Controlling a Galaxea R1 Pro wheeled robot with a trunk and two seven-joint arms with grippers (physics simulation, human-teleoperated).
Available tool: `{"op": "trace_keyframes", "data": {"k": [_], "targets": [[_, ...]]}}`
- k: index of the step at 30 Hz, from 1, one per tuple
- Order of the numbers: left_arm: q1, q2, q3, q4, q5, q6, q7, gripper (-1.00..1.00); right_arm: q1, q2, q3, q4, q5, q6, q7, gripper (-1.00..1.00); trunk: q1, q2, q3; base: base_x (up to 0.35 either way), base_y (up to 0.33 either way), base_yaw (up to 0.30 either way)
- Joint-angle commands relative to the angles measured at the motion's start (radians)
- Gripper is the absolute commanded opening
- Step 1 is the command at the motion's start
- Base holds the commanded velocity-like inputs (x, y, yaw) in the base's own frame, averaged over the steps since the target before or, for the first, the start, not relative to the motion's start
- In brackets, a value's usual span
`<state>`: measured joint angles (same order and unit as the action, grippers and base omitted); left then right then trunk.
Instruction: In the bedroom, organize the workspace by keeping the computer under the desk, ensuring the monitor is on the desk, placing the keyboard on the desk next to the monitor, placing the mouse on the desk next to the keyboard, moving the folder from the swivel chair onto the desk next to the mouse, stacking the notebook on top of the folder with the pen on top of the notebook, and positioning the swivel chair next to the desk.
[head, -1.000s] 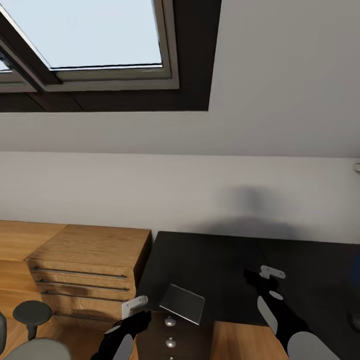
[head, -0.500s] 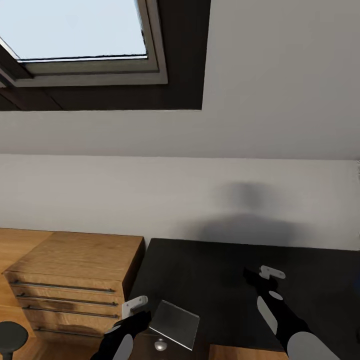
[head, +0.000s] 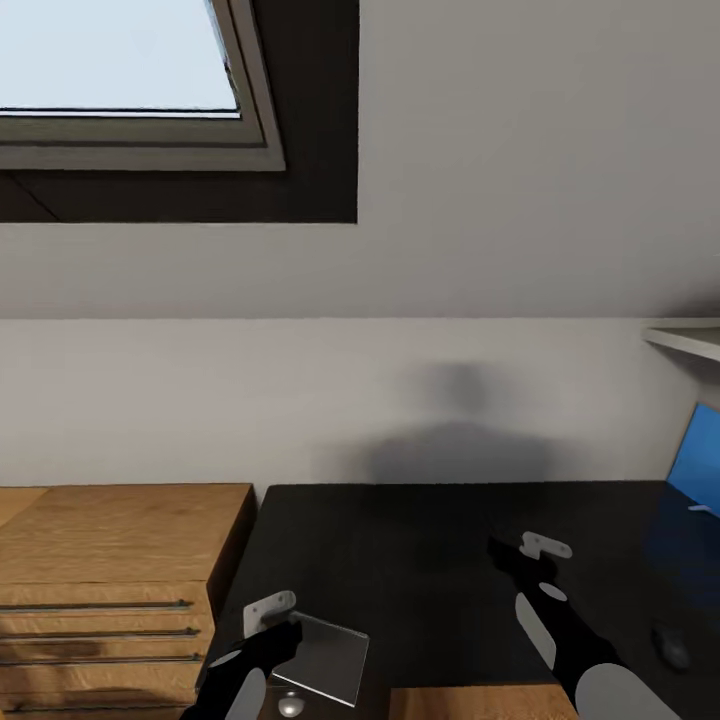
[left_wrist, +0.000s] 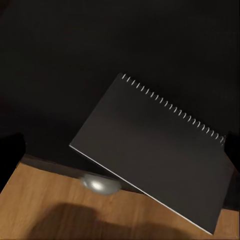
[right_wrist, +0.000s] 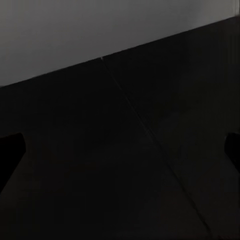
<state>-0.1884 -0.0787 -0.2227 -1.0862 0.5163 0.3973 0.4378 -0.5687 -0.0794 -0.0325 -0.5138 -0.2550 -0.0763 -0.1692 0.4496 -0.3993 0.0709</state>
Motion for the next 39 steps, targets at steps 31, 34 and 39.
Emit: {"op": "trace_keyframes", "data": {"k": [31,34,39], "targets": [[0.095,0.065,-0.005,-0.352,0.013,0.012,0.004,1.00,0.000,-0.023,0.000,0.005,-0.010,-0.002,0.000,1.00,0.000,-0.001,0.020,0.000,0.000,-0.270],[0.122,0.076,-0.006,-0.411,0.014,0.013,0.003,1.00,0.000,-0.023,0.000,0.005,-0.010,-0.002,0.000,1.00,0.000,-0.001,0.021,0.000,0.000,-0.275],[0.145,0.084,-0.009,-0.461,0.014,0.016,0.003,1.00,0.000,-0.023,0.000,0.005,-0.010,-0.001,-0.002,1.00,0.000,-0.001,0.022,0.000,0.000,-0.231]]}}
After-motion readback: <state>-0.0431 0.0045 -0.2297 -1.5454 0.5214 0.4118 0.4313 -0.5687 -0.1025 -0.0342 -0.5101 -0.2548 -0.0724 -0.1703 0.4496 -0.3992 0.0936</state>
